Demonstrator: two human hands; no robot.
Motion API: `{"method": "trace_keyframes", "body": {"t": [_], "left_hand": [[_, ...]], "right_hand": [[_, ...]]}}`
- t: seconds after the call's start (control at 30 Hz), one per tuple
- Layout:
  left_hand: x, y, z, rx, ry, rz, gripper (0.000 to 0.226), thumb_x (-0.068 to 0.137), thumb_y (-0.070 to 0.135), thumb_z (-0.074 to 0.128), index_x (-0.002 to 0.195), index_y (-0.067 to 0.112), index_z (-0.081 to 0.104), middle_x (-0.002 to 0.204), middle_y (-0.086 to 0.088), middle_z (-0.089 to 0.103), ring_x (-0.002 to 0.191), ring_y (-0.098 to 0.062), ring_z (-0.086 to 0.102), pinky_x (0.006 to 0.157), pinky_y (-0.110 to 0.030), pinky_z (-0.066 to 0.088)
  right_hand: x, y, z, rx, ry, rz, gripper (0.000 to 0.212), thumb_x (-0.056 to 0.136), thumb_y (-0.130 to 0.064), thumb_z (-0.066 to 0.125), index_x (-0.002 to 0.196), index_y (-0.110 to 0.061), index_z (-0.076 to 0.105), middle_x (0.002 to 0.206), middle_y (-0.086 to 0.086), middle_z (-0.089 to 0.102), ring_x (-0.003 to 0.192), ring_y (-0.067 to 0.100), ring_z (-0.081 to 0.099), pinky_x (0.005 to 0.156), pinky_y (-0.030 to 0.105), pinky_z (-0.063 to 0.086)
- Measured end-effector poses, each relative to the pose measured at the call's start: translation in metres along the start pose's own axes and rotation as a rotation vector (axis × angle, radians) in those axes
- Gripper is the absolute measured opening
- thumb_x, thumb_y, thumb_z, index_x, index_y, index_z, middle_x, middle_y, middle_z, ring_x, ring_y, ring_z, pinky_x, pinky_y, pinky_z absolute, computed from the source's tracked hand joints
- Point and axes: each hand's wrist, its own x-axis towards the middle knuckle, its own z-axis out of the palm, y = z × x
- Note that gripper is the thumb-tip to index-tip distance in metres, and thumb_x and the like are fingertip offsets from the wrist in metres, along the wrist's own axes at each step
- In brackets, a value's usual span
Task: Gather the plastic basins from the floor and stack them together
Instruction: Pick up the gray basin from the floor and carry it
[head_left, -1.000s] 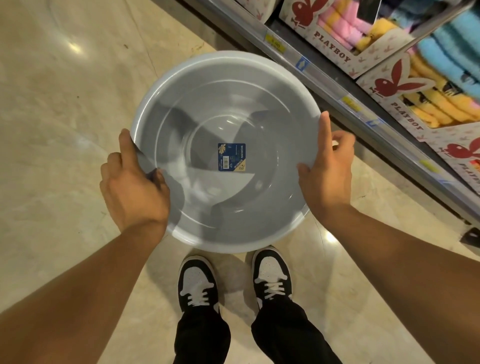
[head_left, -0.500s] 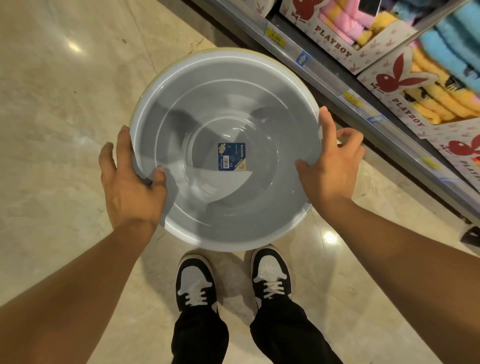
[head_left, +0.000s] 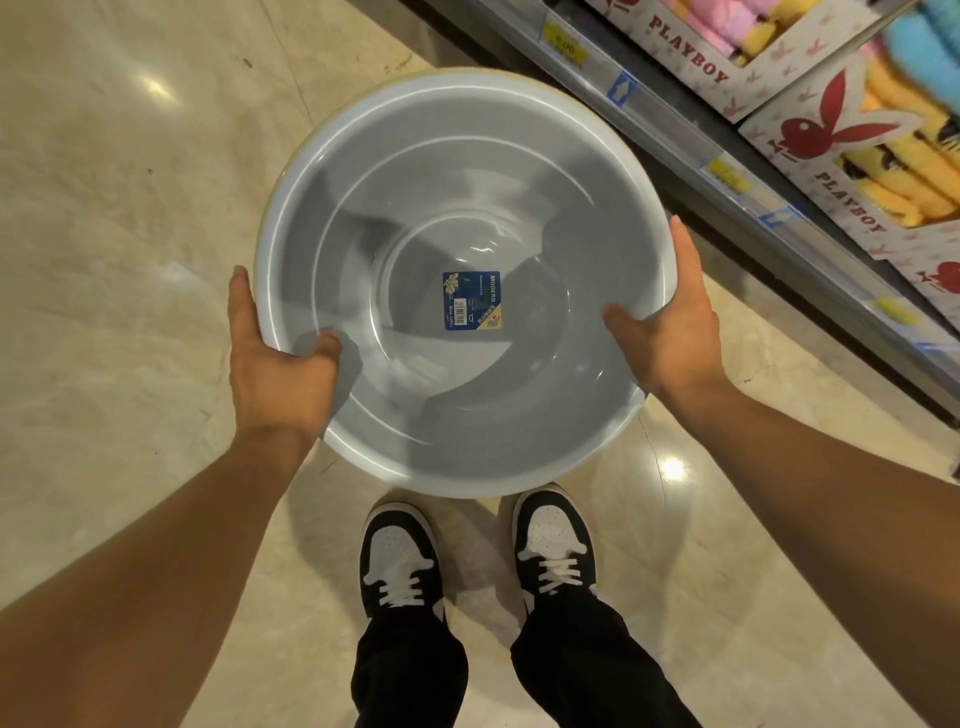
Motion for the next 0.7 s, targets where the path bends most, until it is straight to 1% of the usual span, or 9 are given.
{"method": "trace_keyframes", "body": {"t": [0.07, 0.17, 0.27, 0.33, 0.4, 0.47, 0.53, 0.6, 0.7], "left_hand": [[0.004, -0.004, 0.000, -0.019, -0.003, 0.017, 0.081, 0.082, 0.014, 0.074, 0.146, 0.044, 0.035, 0.119, 0.019, 0.058, 0.104, -0.005, 0.061, 0.086, -0.021, 0.051], [0.006, -0.006, -0.001, -0.026, -0.008, 0.032, 0.071, 0.079, 0.014, 0.076, 0.131, 0.050, 0.044, 0.098, 0.025, 0.060, 0.090, 0.001, 0.061, 0.070, -0.016, 0.048], [0.005, 0.001, -0.005, -0.038, -0.009, 0.014, 0.066, 0.079, 0.013, 0.076, 0.125, 0.051, 0.048, 0.093, 0.024, 0.060, 0.085, 0.001, 0.061, 0.071, -0.021, 0.051], [0.002, 0.008, -0.012, -0.060, -0.005, 0.003, 0.063, 0.079, 0.012, 0.075, 0.119, 0.054, 0.050, 0.092, 0.021, 0.062, 0.084, -0.002, 0.063, 0.076, -0.029, 0.055], [-0.007, 0.017, -0.025, -0.083, 0.001, 0.000, 0.064, 0.079, 0.012, 0.075, 0.117, 0.056, 0.049, 0.092, 0.020, 0.063, 0.085, -0.005, 0.064, 0.079, -0.034, 0.056], [-0.019, 0.031, -0.047, -0.115, 0.020, -0.004, 0.064, 0.080, 0.012, 0.076, 0.119, 0.054, 0.050, 0.092, 0.022, 0.063, 0.084, -0.002, 0.063, 0.078, -0.031, 0.055], [-0.032, 0.048, -0.073, -0.153, 0.036, -0.004, 0.057, 0.081, 0.014, 0.076, 0.114, 0.054, 0.052, 0.088, 0.026, 0.063, 0.081, 0.001, 0.063, 0.073, -0.028, 0.055], [-0.045, 0.069, -0.103, -0.199, 0.048, 0.011, 0.050, 0.081, 0.016, 0.074, 0.115, 0.048, 0.055, 0.092, 0.024, 0.065, 0.085, -0.004, 0.064, 0.072, -0.031, 0.056], [-0.061, 0.100, -0.157, -0.257, 0.057, 0.017, 0.054, 0.078, 0.013, 0.071, 0.119, 0.044, 0.056, 0.097, 0.018, 0.066, 0.089, -0.013, 0.065, 0.068, -0.031, 0.054]], "right_hand": [[0.000, -0.001, 0.000, 0.025, 0.003, -0.013, 0.088, 0.082, -0.027, 0.076, 0.146, -0.057, 0.024, 0.092, -0.049, 0.050, 0.083, -0.010, 0.057, 0.058, 0.006, 0.042], [-0.001, -0.005, 0.000, 0.017, 0.007, -0.028, 0.081, 0.083, -0.025, 0.076, 0.141, -0.060, 0.029, 0.091, -0.042, 0.051, 0.080, -0.005, 0.055, 0.050, 0.005, 0.039], [-0.001, -0.011, -0.006, 0.000, -0.033, -0.061, 0.079, 0.082, -0.023, 0.074, 0.139, -0.058, 0.033, 0.095, -0.033, 0.053, 0.083, 0.001, 0.057, 0.053, 0.011, 0.041], [-0.003, -0.021, -0.014, -0.002, -0.056, -0.073, 0.079, 0.081, -0.020, 0.073, 0.139, -0.057, 0.034, 0.096, -0.031, 0.054, 0.085, 0.005, 0.057, 0.055, 0.017, 0.043], [-0.010, -0.037, -0.024, -0.012, -0.070, -0.091, 0.080, 0.081, -0.019, 0.072, 0.140, -0.056, 0.033, 0.096, -0.032, 0.053, 0.085, 0.003, 0.056, 0.055, 0.016, 0.043], [-0.021, -0.063, -0.036, -0.031, -0.071, -0.124, 0.081, 0.081, -0.020, 0.072, 0.140, -0.058, 0.032, 0.094, -0.034, 0.052, 0.084, -0.002, 0.054, 0.056, 0.016, 0.043], [-0.034, -0.095, -0.049, -0.035, -0.079, -0.152, 0.081, 0.079, -0.021, 0.072, 0.137, -0.063, 0.032, 0.094, -0.035, 0.052, 0.085, 0.001, 0.055, 0.063, 0.028, 0.050], [-0.048, -0.133, -0.062, -0.049, -0.095, -0.186, 0.082, 0.077, -0.023, 0.073, 0.135, -0.063, 0.033, 0.099, -0.030, 0.054, 0.091, 0.011, 0.057, 0.073, 0.040, 0.055], [-0.069, -0.191, -0.075, -0.055, -0.095, -0.235, 0.084, 0.075, -0.023, 0.077, 0.134, -0.064, 0.034, 0.096, -0.031, 0.052, 0.090, 0.010, 0.056, 0.079, 0.048, 0.058]]}}
